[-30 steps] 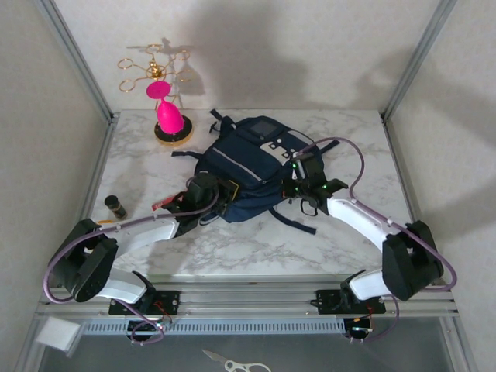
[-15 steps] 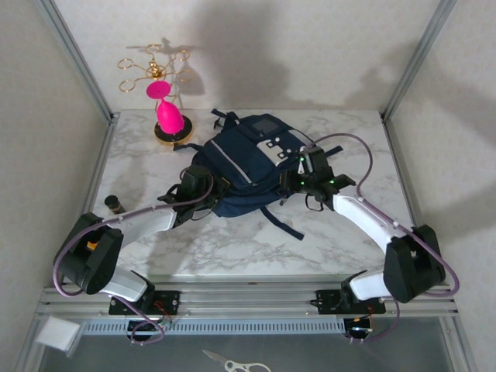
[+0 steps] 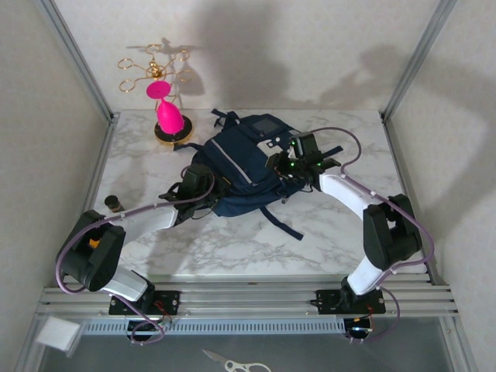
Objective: Pack books, pencil case, and school supplies into a backpack
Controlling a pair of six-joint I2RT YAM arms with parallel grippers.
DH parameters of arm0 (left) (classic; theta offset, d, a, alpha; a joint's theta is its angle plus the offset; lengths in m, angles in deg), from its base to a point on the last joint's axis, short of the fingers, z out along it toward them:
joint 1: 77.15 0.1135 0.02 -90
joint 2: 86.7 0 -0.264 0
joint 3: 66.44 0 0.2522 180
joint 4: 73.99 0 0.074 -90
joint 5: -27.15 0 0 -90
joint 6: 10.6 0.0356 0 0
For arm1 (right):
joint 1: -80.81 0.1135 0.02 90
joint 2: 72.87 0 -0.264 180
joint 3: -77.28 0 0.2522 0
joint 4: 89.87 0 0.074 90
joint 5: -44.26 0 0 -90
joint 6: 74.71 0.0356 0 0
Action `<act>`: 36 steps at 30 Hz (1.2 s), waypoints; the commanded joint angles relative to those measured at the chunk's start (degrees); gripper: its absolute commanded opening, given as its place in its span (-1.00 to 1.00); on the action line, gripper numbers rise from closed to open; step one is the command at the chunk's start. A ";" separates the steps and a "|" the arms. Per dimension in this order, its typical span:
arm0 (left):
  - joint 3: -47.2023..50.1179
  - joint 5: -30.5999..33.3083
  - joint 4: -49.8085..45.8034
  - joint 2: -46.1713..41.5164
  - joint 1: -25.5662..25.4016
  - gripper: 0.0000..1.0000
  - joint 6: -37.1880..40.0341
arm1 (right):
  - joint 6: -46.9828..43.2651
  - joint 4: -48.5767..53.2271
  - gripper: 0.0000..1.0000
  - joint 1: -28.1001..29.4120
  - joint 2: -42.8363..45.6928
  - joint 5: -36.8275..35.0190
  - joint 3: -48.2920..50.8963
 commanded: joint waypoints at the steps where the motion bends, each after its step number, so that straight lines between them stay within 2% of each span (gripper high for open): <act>1: -2.44 1.98 1.65 1.15 0.89 -1.00 1.10 | 5.12 -2.59 -0.28 1.45 -1.82 1.01 -2.02; 5: -3.34 1.24 1.36 2.00 0.71 -1.00 1.56 | 7.81 -4.23 -0.36 1.88 -4.16 0.52 -2.23; 10: -6.32 0.24 -1.84 2.70 0.72 -1.00 5.26 | 11.44 -10.69 -0.81 1.91 -2.06 1.52 0.21; 12: -6.61 0.15 -3.25 1.41 0.71 -0.84 6.57 | 13.39 -13.43 -0.99 1.86 0.32 1.58 2.01; 15: -6.24 1.59 -7.50 -2.58 0.24 -0.47 9.11 | 17.03 -16.83 -1.00 1.84 3.35 1.62 4.10; 19: -5.77 7.22 -17.51 -9.32 -2.20 -0.32 10.07 | 23.18 -23.42 -1.00 1.91 5.67 3.97 8.65; 24: -6.04 16.30 -21.61 -14.87 -11.93 -0.15 3.99 | 26.91 -28.23 -1.00 2.21 6.20 6.22 10.31; 29: -12.69 21.31 -22.66 -10.14 -18.94 -0.09 1.48 | 27.97 -31.34 -1.00 3.54 6.32 7.18 11.17; 32: -19.35 22.67 -27.28 -3.55 -20.24 -0.08 1.60 | 28.94 -32.78 -1.00 4.06 5.82 7.73 11.89; 36: -26.29 28.89 -33.41 2.14 -21.61 -0.09 1.93 | 30.47 -34.70 -1.00 4.80 5.98 7.73 13.02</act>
